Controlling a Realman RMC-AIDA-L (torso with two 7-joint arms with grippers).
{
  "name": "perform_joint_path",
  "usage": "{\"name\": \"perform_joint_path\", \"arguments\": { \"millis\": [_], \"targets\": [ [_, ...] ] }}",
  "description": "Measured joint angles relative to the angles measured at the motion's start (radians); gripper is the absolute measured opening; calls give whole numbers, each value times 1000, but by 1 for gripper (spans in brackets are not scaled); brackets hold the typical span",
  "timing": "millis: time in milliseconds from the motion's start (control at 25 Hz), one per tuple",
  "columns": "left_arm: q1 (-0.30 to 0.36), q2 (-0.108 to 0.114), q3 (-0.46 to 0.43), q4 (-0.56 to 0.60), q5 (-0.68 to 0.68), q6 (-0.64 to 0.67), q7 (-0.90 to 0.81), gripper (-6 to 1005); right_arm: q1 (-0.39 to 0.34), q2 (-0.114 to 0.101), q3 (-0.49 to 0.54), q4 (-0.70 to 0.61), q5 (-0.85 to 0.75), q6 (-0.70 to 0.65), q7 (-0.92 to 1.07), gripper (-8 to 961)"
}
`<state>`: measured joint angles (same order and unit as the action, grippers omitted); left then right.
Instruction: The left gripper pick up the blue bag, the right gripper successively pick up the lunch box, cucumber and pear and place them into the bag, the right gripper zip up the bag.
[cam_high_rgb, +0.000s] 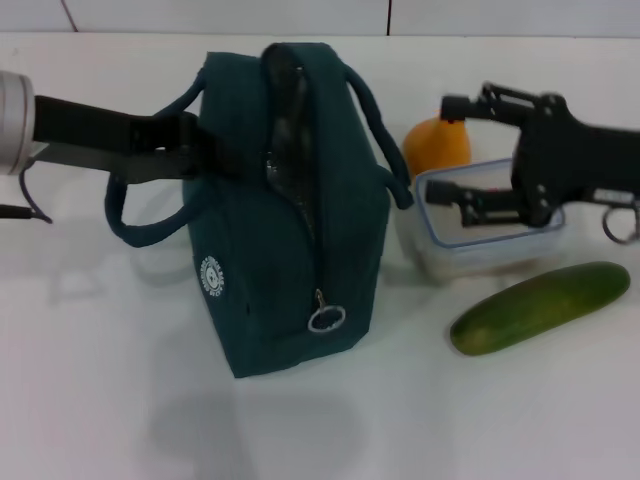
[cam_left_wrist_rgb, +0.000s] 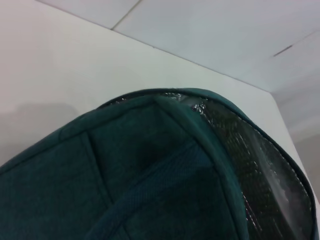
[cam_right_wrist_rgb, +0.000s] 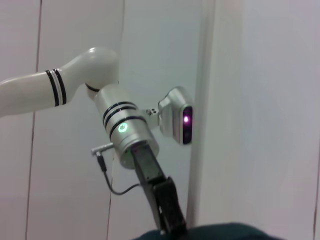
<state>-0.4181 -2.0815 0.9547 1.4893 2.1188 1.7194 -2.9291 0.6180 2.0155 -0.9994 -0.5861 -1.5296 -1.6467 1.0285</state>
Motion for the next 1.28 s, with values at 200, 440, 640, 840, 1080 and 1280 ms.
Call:
{"name": "perform_joint_path", "arguments": {
  "millis": [200, 440, 640, 840, 1080, 1280],
  "targets": [
    [-13, -1, 3, 3, -3, -2, -4, 51, 50, 7, -4, 6, 14, 19, -21, 852],
    [-16, -2, 2, 3, 1, -10, -5, 51, 55, 6, -5, -3, 22, 19, -21, 852],
    [-14, -2, 1, 15, -5, -12, -13, 51, -20, -10, 7, -8, 59, 52, 13, 852],
    [-16, -1, 3, 46, -6, -6, -41, 51, -100, -16, 63, -7, 69, 118, 131, 851],
    [-18, 1, 15, 61, -7, 2, -69, 52, -146, -25, 140, 50, 70, 272, 337, 851],
    [-25, 0, 21, 61, -3, 8, -71, 52, -119, -55, 137, 155, 63, 358, 467, 851]
  ]
}}
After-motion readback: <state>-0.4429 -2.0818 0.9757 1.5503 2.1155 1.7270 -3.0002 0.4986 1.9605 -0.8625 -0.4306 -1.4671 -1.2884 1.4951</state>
